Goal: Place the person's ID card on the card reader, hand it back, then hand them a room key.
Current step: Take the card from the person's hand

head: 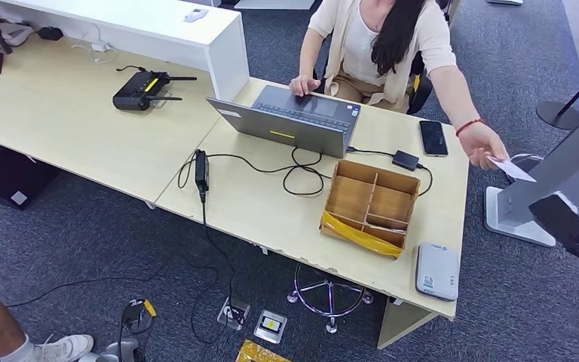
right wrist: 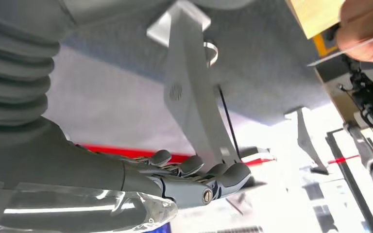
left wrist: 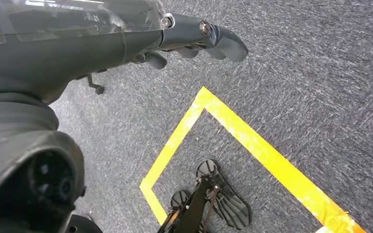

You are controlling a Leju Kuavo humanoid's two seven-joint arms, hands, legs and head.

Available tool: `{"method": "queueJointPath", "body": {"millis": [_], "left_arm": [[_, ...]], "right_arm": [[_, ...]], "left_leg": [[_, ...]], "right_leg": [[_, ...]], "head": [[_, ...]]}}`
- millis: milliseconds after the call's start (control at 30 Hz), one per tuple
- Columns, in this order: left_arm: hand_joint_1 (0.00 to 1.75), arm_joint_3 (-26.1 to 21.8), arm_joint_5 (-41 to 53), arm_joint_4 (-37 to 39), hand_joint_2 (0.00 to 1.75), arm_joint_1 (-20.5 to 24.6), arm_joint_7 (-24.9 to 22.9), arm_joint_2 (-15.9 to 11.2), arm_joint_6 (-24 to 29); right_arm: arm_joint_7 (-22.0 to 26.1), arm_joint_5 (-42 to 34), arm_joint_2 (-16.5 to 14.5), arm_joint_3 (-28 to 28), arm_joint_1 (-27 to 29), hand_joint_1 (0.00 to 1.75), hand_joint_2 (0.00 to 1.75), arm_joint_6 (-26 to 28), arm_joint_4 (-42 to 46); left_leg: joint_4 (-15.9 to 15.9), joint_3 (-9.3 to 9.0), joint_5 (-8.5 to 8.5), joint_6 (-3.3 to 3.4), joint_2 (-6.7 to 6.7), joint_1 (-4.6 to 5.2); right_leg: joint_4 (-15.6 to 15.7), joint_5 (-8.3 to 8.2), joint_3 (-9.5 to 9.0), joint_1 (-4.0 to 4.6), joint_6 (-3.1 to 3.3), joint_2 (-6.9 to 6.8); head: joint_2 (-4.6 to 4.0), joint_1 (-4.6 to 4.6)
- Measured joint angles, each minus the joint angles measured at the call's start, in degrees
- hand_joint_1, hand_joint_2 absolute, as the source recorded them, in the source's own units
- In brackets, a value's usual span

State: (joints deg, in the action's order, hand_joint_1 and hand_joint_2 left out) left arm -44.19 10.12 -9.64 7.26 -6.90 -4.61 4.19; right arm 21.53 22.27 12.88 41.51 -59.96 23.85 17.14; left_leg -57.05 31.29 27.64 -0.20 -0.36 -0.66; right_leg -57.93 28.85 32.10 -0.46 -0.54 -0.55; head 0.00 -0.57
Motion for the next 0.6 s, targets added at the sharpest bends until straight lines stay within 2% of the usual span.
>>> {"method": "queueJointPath", "body": {"millis": [133,533,567,600], "left_arm": [[0.00,0.00,-0.02,0.00,0.00,-0.01,-0.01,0.00,0.03],[0.00,0.01,0.03,0.00,0.00,-0.01,-0.46,-0.02,0.62],[0.00,0.01,0.04,0.00,0.00,-0.02,-0.46,-0.02,0.69],[0.00,0.01,0.07,0.01,0.00,-0.02,-0.46,-0.02,0.77]], "right_arm": [[-0.91,2.29,-1.08,2.18,-0.05,0.00,1.75,2.10,0.00],[-0.62,3.10,-3.55,5.12,-0.11,0.00,1.75,2.24,0.00],[-0.49,3.09,-3.77,5.22,-0.13,0.05,1.75,2.11,0.00],[-0.30,3.07,-3.99,5.29,-0.15,0.22,1.75,1.94,0.00]], "left_leg": [[0.00,0.00,0.00,0.00,0.00,0.00],[0.00,-0.01,0.00,0.00,0.00,0.00],[0.00,-0.01,0.00,0.00,0.00,0.00],[0.00,-0.01,0.00,0.00,0.00,0.00]], "right_leg": [[0.00,0.00,0.00,0.00,0.00,-0.02],[0.00,0.00,-0.01,0.00,0.00,0.00],[0.00,0.00,0.00,0.00,0.00,-0.01],[0.00,0.00,0.00,0.00,0.00,-0.01]], "head": [[0.00,0.01],[0.00,0.01],[0.00,0.01],[0.00,0.01]]}}
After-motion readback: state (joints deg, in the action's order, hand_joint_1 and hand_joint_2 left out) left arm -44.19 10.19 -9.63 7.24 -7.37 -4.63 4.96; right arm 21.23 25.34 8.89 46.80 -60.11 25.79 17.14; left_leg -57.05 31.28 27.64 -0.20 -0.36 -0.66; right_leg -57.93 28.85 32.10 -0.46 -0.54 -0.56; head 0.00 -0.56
